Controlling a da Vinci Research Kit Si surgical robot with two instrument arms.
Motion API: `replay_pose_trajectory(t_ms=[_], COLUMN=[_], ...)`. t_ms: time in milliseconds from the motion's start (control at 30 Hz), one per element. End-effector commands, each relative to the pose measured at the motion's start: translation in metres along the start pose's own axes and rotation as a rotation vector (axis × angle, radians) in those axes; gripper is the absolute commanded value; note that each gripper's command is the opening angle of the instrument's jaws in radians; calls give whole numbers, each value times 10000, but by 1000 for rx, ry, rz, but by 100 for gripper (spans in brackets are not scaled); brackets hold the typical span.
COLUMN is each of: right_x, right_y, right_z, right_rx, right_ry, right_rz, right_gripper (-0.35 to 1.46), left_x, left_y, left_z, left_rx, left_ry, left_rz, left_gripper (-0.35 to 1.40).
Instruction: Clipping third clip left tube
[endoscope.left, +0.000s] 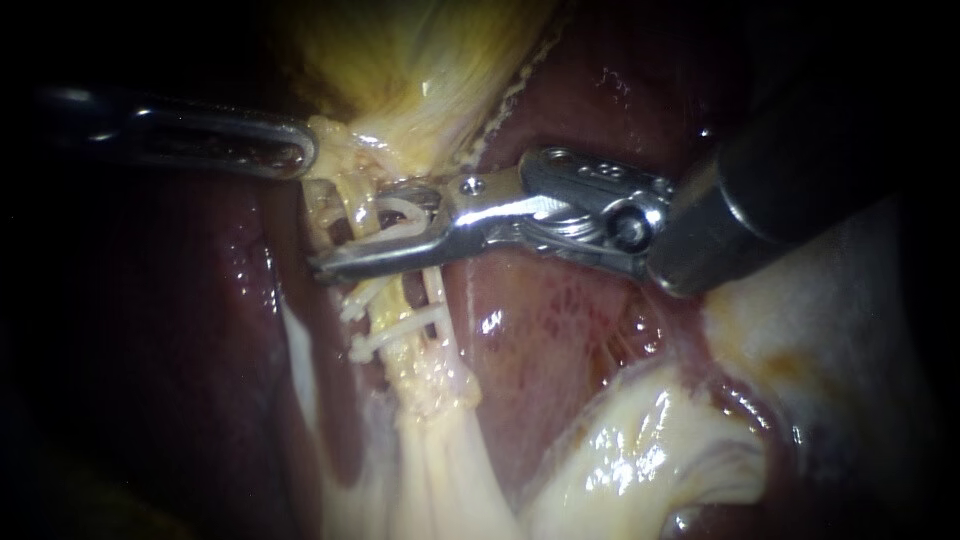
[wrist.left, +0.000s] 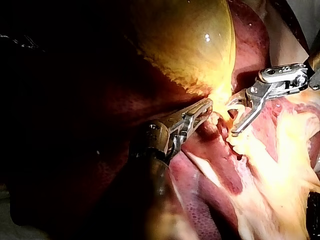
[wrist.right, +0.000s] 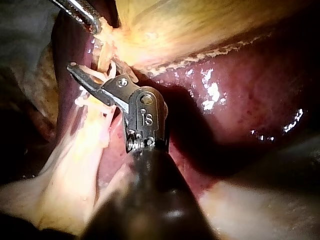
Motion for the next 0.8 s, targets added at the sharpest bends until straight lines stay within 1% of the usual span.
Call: replay_pose_trajectory(t_ms=[33, 100, 167, 300, 467, 600, 633, 667, 800], right_x=[2, 5, 9, 13, 13, 12, 12, 12, 11], right_y=[-2, -4, -6, -11, -13, -15, -16, -16, -17], right_z=[0, 0, 0, -2, -4, -10, -12, -13, -13], right_rx=[12, 32, 44, 65, 69, 74, 75, 75, 76], right_ry=[21, 61, 72, 63, 61, 58, 58, 57, 56], right_rz=[15, 43, 58, 60, 60, 72, 78, 84, 114], right_gripper=[50, 50, 49, 46, 40, 20, 10, 4, -12], left_x=[0, 0, 0, 0, 0, 0, 0, 0, 0], left_y=[0, 0, 0, 0, 0, 0, 0, 0, 0], left_z=[0, 0, 0, 0, 0, 0, 0, 0, 0], left_rx=[0, 0, 0, 0, 0, 0, 0, 0, 0], left_ry=[0, 0, 0, 0, 0, 0, 0, 0, 0], left_rz=[0, 0, 0, 0, 0, 0, 0, 0, 0], left_gripper=[-35, -35, -35, -35, -35, -35, -35, -35, -35])
